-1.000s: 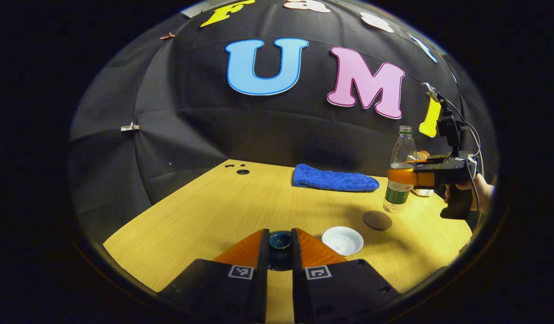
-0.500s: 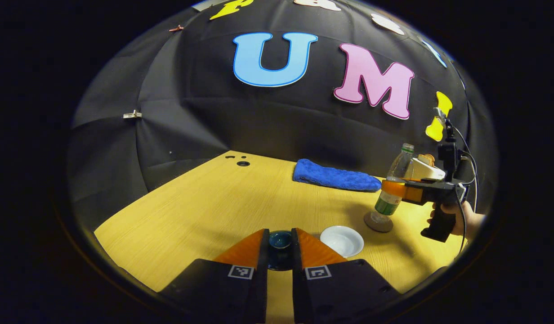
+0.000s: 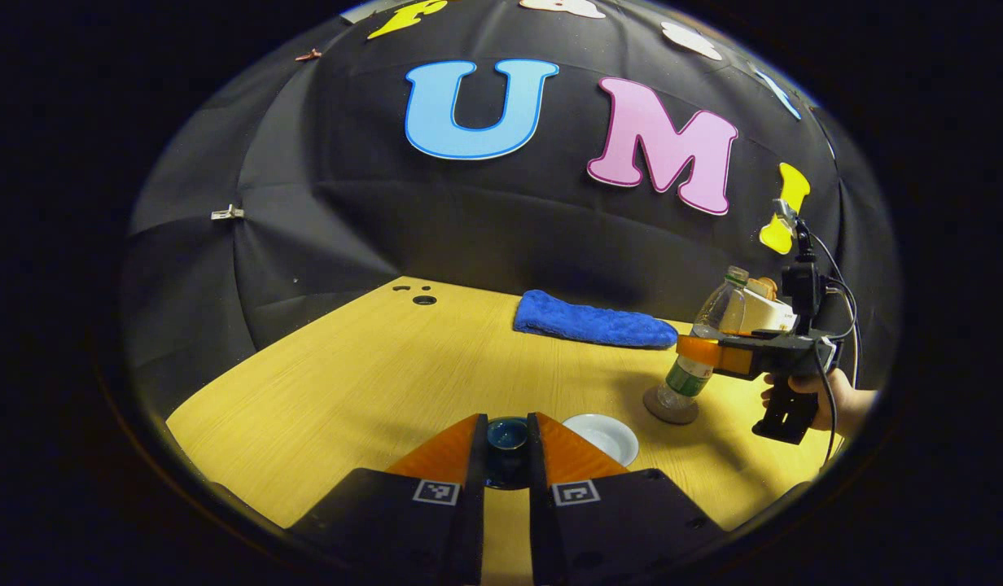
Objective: Open the teacup lid with one hand, grasp the water bottle and pour water into the teacup with the other hand; after pouring, place the water bottle on the coaster and then close the teacup lid.
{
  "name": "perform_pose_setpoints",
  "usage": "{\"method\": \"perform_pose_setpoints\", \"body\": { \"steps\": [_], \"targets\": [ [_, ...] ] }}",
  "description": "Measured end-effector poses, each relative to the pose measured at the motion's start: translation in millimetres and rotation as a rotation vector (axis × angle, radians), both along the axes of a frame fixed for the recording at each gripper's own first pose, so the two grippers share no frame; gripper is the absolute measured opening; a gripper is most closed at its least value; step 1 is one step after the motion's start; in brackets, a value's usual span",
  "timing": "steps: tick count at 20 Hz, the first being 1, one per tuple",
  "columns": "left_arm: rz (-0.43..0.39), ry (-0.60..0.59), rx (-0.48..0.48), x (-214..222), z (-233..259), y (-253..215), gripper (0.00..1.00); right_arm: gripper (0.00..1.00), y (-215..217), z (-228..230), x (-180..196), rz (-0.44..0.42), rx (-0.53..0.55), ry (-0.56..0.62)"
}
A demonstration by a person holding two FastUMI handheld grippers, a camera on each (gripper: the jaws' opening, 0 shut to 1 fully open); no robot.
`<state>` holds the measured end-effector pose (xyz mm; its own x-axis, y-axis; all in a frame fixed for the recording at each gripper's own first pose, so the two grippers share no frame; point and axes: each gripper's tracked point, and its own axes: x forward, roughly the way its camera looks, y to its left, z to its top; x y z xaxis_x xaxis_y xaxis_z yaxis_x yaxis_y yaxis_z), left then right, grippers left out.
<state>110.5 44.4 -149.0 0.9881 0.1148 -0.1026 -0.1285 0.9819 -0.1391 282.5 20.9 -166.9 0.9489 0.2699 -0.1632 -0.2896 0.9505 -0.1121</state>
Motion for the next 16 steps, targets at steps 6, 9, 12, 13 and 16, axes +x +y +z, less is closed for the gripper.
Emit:
{"method": "perform_pose_setpoints", "body": {
  "steps": [6,9,12,13,16],
  "targets": [
    [0.004,-0.013,-0.005,-3,7,-3,0.27,1.00,-4,1,-11,0.004,-0.005,0.004],
    [-0.001,-0.029,0.016,-2,18,-6,0.23,1.00,-11,-1,-29,-0.001,-0.036,-0.002],
    [-0.023,-0.038,0.040,4,26,-16,0.27,1.00,-24,-18,-56,-0.002,-0.075,0.027],
    [-0.032,-0.037,0.048,7,27,-20,0.27,1.00,-28,-24,-65,0.000,-0.086,0.036],
    [-0.065,-0.037,0.072,18,25,-37,0.27,0.98,-46,-34,-92,-0.021,-0.101,0.049]
  ]
}}
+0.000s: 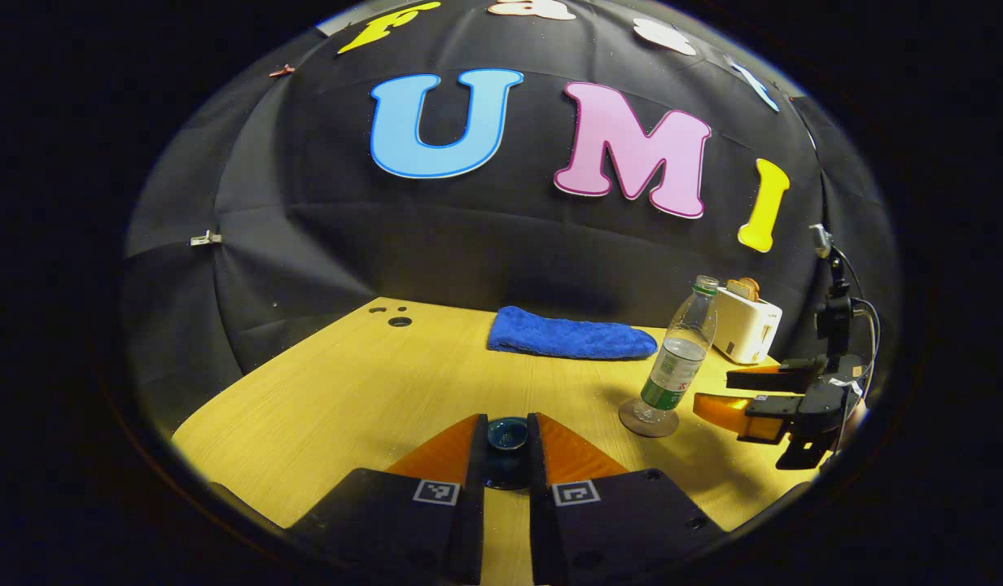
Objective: Open the teacup lid with one hand, grasp the water bottle and pour water into the teacup with the other hand; after pouring, place the water bottle on the coaster and then close the teacup lid.
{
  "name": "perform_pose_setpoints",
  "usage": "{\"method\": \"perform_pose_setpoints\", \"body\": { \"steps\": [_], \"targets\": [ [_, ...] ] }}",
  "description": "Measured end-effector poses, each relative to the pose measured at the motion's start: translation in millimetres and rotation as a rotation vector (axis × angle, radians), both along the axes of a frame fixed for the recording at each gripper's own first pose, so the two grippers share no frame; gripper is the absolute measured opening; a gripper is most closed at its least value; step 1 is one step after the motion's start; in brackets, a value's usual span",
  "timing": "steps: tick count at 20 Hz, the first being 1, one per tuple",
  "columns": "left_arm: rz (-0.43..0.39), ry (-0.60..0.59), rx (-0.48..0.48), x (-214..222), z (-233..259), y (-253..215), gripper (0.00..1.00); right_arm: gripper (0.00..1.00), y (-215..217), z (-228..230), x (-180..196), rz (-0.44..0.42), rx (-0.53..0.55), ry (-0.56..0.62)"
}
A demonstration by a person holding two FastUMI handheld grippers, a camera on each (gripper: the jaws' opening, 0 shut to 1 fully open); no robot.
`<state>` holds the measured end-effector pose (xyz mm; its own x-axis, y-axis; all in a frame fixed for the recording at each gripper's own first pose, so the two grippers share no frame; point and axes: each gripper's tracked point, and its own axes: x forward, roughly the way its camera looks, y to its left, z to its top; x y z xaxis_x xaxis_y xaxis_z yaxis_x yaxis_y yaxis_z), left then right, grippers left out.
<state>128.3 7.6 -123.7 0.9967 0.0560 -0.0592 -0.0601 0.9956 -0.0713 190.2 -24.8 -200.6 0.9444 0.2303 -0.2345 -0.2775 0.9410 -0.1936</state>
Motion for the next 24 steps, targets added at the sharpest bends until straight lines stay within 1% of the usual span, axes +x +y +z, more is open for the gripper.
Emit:
{"method": "perform_pose_setpoints", "body": {
  "steps": [1,2,3,5,7,8,9,10,11,14,16,17,18,19,20,21,24],
  "targets": [
    [-0.017,0.000,0.002,5,-1,-7,0.24,0.98,-3,-3,-9,-0.004,0.011,0.007],
    [-0.030,0.005,0.005,10,-5,-15,0.24,0.98,-5,-6,-18,-0.008,0.023,0.015],
    [-0.042,0.013,0.008,14,-9,-21,0.27,0.98,-9,-8,-24,-0.016,0.033,0.024],
    [-0.052,0.019,0.024,22,-14,-29,0.27,0.98,-20,-12,-31,-0.037,0.031,0.031],
    [-0.060,0.023,0.057,27,-19,-36,0.27,0.98,-36,-15,-34,-0.076,0.027,0.035],
    [-0.066,0.026,0.073,29,-23,-39,0.27,0.96,-42,-15,-35,-0.093,0.040,0.036],
    [-0.075,0.031,0.085,31,-27,-43,0.27,0.98,-46,-16,-36,-0.108,0.060,0.041],
    [-0.082,0.036,0.094,33,-30,-46,0.23,0.96,-49,-17,-37,-0.121,0.080,0.050],
    [-0.089,0.042,0.104,35,-33,-48,0.28,0.98,-54,-20,-37,-0.139,0.090,0.062],
    [-0.085,0.045,0.137,41,-38,-49,0.28,0.98,-65,-29,-41,-0.186,0.088,0.089],
    [-0.087,0.055,0.139,44,-43,-49,0.28,0.98,-64,-30,-43,-0.189,0.096,0.092],
    [-0.086,0.058,0.140,45,-44,-49,0.24,0.98,-63,-31,-44,-0.188,0.099,0.095],
    [-0.078,0.059,0.145,45,-45,-48,0.24,0.98,-62,-32,-43,-0.187,0.099,0.099],
    [-0.072,0.058,0.149,45,-45,-46,0.28,0.98,-60,-32,-44,-0.185,0.100,0.101],
    [-0.073,0.062,0.149,46,-48,-46,0.24,0.98,-58,-30,-43,-0.181,0.103,0.098],
    [-0.079,0.068,0.147,46,-51,-47,0.28,0.98,-56,-29,-43,-0.176,0.106,0.092],
    [-0.079,0.063,0.168,47,-50,-48,0.30,0.98,-54,-26,-43,-0.164,0.100,0.078]
  ]
}}
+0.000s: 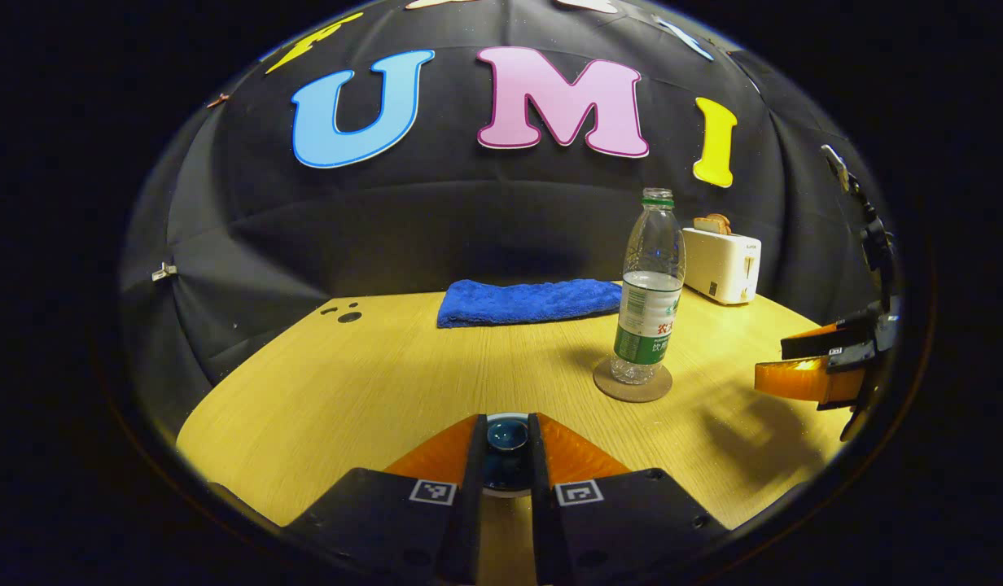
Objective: Open the teacup lid with one hand, grasp the water bottle and pour water into the teacup with the other hand; after pouring, place the water bottle on the coaster and then close the teacup lid.
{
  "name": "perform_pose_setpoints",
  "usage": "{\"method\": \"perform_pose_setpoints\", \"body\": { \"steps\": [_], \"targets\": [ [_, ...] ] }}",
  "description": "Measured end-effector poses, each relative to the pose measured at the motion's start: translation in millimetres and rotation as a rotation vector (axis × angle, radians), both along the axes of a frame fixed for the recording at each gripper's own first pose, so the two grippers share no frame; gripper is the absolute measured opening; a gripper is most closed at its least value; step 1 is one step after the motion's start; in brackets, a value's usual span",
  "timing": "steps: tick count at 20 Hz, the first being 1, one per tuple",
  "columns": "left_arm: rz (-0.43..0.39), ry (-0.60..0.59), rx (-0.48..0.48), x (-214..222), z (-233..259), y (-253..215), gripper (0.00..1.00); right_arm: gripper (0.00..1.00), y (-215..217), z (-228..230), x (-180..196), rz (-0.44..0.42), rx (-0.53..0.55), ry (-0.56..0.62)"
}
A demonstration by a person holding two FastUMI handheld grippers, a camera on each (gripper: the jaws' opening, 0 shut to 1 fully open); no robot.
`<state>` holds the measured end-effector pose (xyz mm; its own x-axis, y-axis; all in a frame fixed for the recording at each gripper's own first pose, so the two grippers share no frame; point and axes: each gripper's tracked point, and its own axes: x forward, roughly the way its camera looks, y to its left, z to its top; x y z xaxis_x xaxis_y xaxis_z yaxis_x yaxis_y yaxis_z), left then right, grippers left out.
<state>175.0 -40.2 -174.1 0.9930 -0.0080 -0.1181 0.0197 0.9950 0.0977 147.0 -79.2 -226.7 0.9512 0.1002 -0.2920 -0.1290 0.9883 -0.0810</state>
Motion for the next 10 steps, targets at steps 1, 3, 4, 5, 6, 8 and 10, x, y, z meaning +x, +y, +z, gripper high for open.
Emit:
{"method": "perform_pose_setpoints", "body": {
  "steps": [1,3,4,5,6,8,10],
  "targets": [
    [0.006,-0.002,0.004,0,2,0,0.31,0.98,0,2,0,0.000,-0.002,-0.005],
    [0.007,-0.021,-0.003,-2,6,1,0.35,0.98,2,6,1,0.002,0.000,-0.014],
    [0.007,-0.039,-0.004,-4,10,2,0.36,0.98,2,8,0,0.000,-0.002,-0.019],
    [0.009,-0.053,-0.001,-5,15,4,0.41,0.98,2,11,0,-0.001,-0.006,-0.023],
    [0.012,-0.060,0.002,-7,18,5,0.52,0.98,3,14,-2,-0.001,-0.004,-0.025],
    [0.015,-0.067,-0.009,-12,26,8,0.60,0.98,7,23,-5,-0.002,0.003,-0.033],
    [0.024,-0.103,-0.029,-20,45,13,0.83,0.98,12,37,-10,0.004,-0.007,-0.053]
  ]
}}
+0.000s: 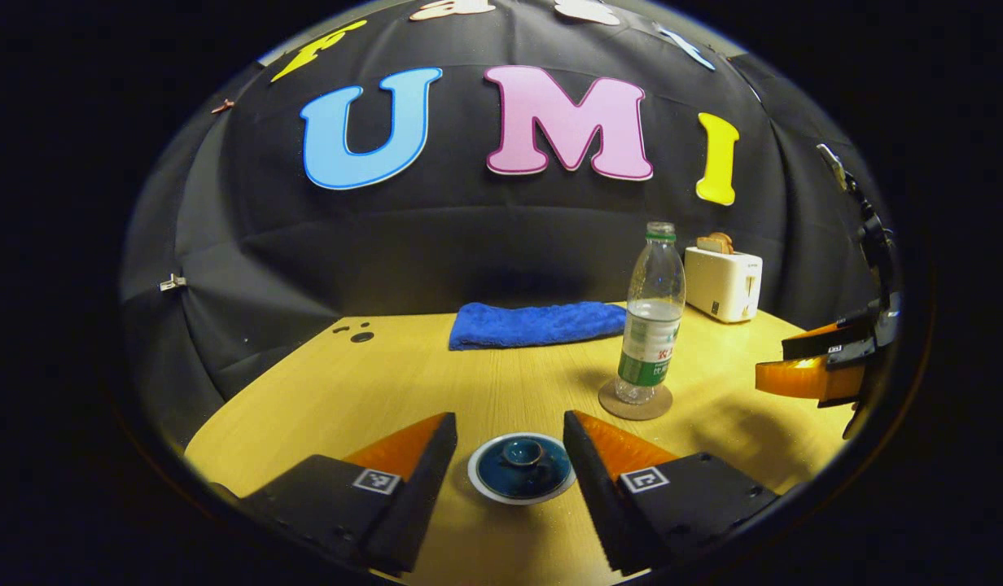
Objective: Open the teacup lid with one hand, grasp the water bottle and pour water into the teacup with the other hand; after pouring, place the water bottle on the coaster and then close the teacup lid.
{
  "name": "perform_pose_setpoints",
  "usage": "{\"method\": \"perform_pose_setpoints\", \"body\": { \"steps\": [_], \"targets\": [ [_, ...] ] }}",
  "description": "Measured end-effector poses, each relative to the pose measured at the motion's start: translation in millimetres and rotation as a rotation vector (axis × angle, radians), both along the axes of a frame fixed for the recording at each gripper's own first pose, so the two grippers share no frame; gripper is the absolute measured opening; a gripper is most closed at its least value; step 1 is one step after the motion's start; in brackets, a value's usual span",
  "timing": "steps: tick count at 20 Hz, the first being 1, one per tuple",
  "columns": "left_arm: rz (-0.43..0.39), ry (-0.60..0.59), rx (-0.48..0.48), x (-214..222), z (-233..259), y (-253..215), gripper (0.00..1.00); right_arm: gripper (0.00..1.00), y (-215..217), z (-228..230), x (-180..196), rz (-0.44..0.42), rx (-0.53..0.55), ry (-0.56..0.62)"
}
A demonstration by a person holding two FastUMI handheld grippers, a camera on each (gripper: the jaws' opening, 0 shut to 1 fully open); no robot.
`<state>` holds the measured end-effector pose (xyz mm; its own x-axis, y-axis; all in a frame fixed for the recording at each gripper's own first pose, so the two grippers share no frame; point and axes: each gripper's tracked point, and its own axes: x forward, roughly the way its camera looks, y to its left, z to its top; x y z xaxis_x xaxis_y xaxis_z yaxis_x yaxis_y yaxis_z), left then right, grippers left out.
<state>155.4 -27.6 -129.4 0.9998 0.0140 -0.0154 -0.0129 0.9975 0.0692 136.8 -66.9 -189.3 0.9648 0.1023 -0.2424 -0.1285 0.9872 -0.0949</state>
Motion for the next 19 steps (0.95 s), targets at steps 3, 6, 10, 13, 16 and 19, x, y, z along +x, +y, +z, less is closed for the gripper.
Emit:
{"method": "perform_pose_setpoints", "body": {
  "steps": [3,6,10,13,16,19],
  "targets": [
    [-0.006,-0.065,-0.036,-17,39,5,0.97,0.98,10,32,-11,0.011,-0.025,-0.052],
    [0.004,-0.102,-0.042,-38,80,12,0.98,0.98,23,70,-28,0.022,-0.021,-0.102],
    [0.012,-0.171,-0.055,-77,147,19,0.98,0.98,32,132,-55,0.014,-0.015,-0.177],
    [0.001,-0.228,-0.068,-108,189,20,0.97,0.96,32,173,-77,0.004,0.009,-0.232],
    [0.002,-0.270,-0.077,-137,216,24,0.98,0.98,27,204,-98,-0.016,0.004,-0.290],
    [-0.008,-0.302,-0.091,-162,233,24,0.98,0.97,27,227,-120,-0.030,0.027,-0.337]
  ]
}}
